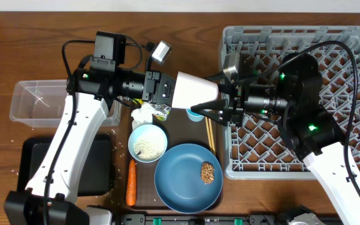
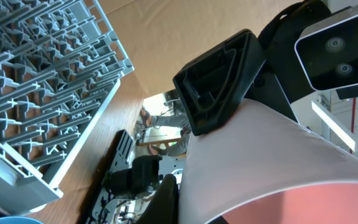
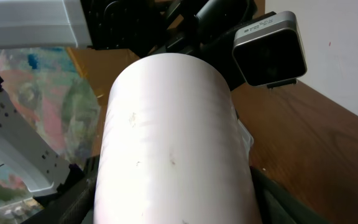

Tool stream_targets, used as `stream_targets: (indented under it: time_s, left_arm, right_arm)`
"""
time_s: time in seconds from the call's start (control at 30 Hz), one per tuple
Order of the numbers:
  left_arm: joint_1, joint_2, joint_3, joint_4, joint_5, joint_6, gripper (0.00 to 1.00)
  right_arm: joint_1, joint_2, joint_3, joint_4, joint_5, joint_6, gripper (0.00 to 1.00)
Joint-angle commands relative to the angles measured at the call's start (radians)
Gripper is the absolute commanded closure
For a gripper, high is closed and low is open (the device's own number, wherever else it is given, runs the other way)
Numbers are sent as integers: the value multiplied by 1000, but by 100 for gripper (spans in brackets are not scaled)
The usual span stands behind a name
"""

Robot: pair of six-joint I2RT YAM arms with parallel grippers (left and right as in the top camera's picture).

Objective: Sort waste into correct bins and load items into the dishwasher rack
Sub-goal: 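Lift the pink cup and pass it to the right gripper, then carry the pink cup with the right gripper into the dish rack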

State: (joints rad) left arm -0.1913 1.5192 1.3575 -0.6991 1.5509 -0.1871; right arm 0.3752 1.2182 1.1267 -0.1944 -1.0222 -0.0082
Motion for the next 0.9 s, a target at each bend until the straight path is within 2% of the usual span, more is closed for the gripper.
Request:
stream_targets:
  time_s: [0.0,0.03,0.07,0.2,0.33,0.53,0.87]
  left_arm:
    - [0,-18,11,2,21,-10,87]
    - [0,-18,11,2,22,-10,63]
    - [0,-18,11,2,21,-10,52]
    - [8,-18,11,10,19,-10,39]
    - [45,-18,11,24,19,-10,37]
    - [135,-18,11,27,20,-17,36]
    - [236,-18,11,27,19,-37,36]
  right_arm:
    - [19,3,16,-4,-66,-4,53]
    - [18,3,16,-4,-66,-4,55]
    - [16,3,16,-4,-62,-3,55]
    - [0,-4,16,-16,-50,-4,54]
    - [-37,-29,16,-74,8,-4,56]
    - [-151,-105,16,-260,187,-4,59]
    - [-483,-195,16,-667,624,37,60]
